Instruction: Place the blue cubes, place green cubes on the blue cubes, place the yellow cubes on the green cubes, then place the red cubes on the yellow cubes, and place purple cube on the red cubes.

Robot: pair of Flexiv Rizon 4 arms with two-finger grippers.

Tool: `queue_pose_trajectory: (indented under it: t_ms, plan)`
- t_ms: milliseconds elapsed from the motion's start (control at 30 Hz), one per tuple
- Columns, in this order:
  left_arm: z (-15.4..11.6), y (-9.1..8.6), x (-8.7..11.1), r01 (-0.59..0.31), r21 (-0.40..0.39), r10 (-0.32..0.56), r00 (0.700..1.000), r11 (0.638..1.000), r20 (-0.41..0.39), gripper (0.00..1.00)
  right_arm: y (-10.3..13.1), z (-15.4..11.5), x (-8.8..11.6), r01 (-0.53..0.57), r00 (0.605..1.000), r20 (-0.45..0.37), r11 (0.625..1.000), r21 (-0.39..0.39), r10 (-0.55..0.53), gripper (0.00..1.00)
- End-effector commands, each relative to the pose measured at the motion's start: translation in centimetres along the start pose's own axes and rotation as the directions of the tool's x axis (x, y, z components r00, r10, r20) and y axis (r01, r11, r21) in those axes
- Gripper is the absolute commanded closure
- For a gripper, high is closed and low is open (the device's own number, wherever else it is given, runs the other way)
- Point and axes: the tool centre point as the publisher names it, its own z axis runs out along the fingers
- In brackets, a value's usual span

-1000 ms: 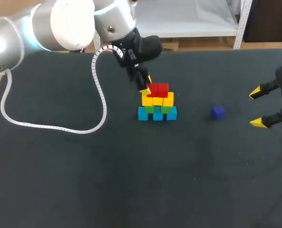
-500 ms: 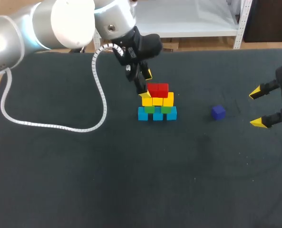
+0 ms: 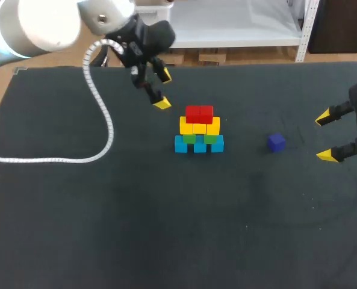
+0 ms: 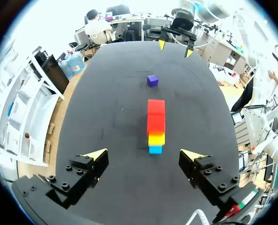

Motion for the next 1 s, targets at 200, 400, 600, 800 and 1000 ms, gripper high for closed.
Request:
queue_pose_trajectory:
  t_ms: [200, 400, 600, 800, 1000]
  plan:
    - [-3.9, -2.5, 4.9, 0.012, -0.078, 0.0, 0.989, 0.997, 0.15, 0.0, -0.1, 0.1, 0.0, 0.001, 1.0, 0.003, 1.0, -0.001, -0.001, 0.0]
    - [-4.9, -3.0, 8.1, 0.042, -0.088, -0.025, 0.982, 0.995, 0.187, 0.0, -0.1, 0.1, 0.0, 0.001, 1.0, 0.003, 1.0, -0.001, -0.001, 0.0]
    - [-6.0, -3.7, 11.1, 0.065, -0.125, -0.031, 0.966, 0.99, 0.257, 0.0, -0.1, 0.1, 0.0, 0.001, 1.0, 0.003, 1.0, -0.001, -0.001, 0.0]
    - [-6.9, -4.6, 13.0, -0.026, -0.103, 0.052, 0.963, 0.994, 0.263, 0.0, -0.1, 0.1, 0.0, 0.001, 1.0, 0.003, 1.0, -0.001, -0.001, 0.0]
    - [-7.7, -4.9, 14.1, -0.046, -0.096, 0.071, 0.958, 0.994, 0.277, 0.0, -0.1, 0.1, 0.0, 0.001, 1.0, 0.003, 1.0, -0.001, -0.001, 0.0]
